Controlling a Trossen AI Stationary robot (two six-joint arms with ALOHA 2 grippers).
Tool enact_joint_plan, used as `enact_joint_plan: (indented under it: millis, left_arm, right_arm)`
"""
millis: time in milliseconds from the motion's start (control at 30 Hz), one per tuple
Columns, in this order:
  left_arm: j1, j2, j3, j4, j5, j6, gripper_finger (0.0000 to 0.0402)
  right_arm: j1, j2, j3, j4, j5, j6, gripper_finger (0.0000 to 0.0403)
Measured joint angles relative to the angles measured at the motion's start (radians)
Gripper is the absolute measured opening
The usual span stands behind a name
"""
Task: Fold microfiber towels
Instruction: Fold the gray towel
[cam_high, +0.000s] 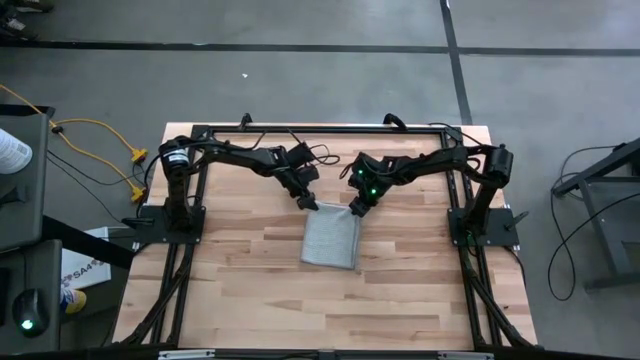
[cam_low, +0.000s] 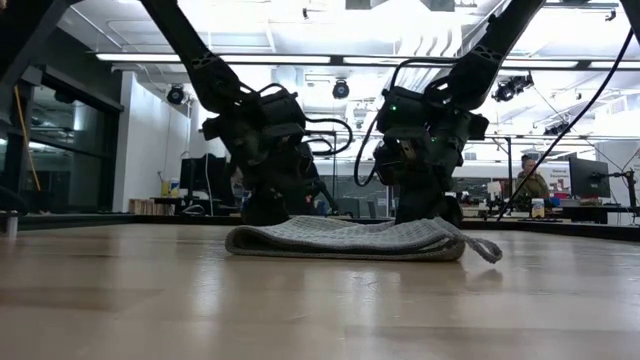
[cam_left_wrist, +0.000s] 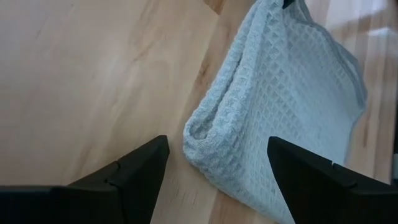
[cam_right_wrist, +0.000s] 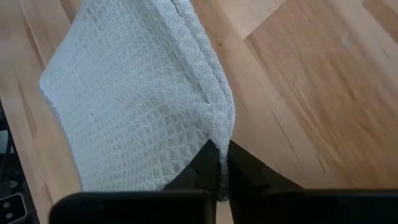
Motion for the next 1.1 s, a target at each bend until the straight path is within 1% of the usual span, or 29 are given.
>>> enact_joint_plan:
  millis: [67, 200, 300, 367, 500, 633, 800, 900, 1000, 1033, 1100]
  left_arm:
    - [-0.009, -0.001, 0.000, -0.002, -0.022, 0.002, 0.0280]
    - [-0.017, 0.002, -0.001, 0.004, 0.034, 0.009, 0.0280]
    - [-0.028, 0.002, -0.001, 0.014, 0.022, 0.026, 0.0277]
    - [-0.028, 0.002, -0.001, 0.014, 0.022, 0.027, 0.0266]
    - [-0.027, 0.017, 0.000, 0.022, 0.026, 0.035, 0.0226]
    - [-0.026, 0.042, 0.000, 0.036, 0.041, 0.030, 0.0177]
    - [-0.025, 0.070, 0.001, 0.044, 0.061, 0.027, 0.0117]
    - [-0.026, 0.071, 0.001, 0.046, 0.065, 0.028, 0.0076]
    - [-0.028, 0.071, 0.007, 0.038, 0.062, 0.039, 0.0023]
    - [-0.027, 0.071, 0.014, 0.024, 0.064, 0.048, 0.0013]
    - [-0.027, 0.068, 0.025, -0.004, 0.070, 0.079, 0.0010]
  right_arm:
    - [0.003, 0.000, 0.000, 0.000, -0.004, 0.000, 0.0007]
    - [0.011, 0.000, 0.000, 0.000, -0.009, 0.000, 0.0012]
    - [0.017, 0.000, 0.000, 0.002, -0.010, 0.000, 0.0013]
    - [0.021, 0.000, 0.000, 0.005, -0.009, 0.000, 0.0010]
    - [0.024, 0.000, 0.000, 0.013, -0.013, 0.001, 0.0008]
    - [0.024, 0.000, 0.000, 0.013, -0.011, 0.005, 0.0012]
    - [0.024, 0.000, 0.000, 0.013, -0.011, 0.004, 0.0007]
    - [0.024, 0.000, 0.000, 0.013, -0.013, 0.004, 0.0008]
    - [0.024, 0.000, 0.000, 0.014, -0.012, 0.001, 0.0006]
    - [0.024, 0.000, 0.000, 0.014, -0.008, 0.001, 0.0006]
    - [0.024, 0.000, 0.000, 0.013, 0.003, 0.000, 0.0006]
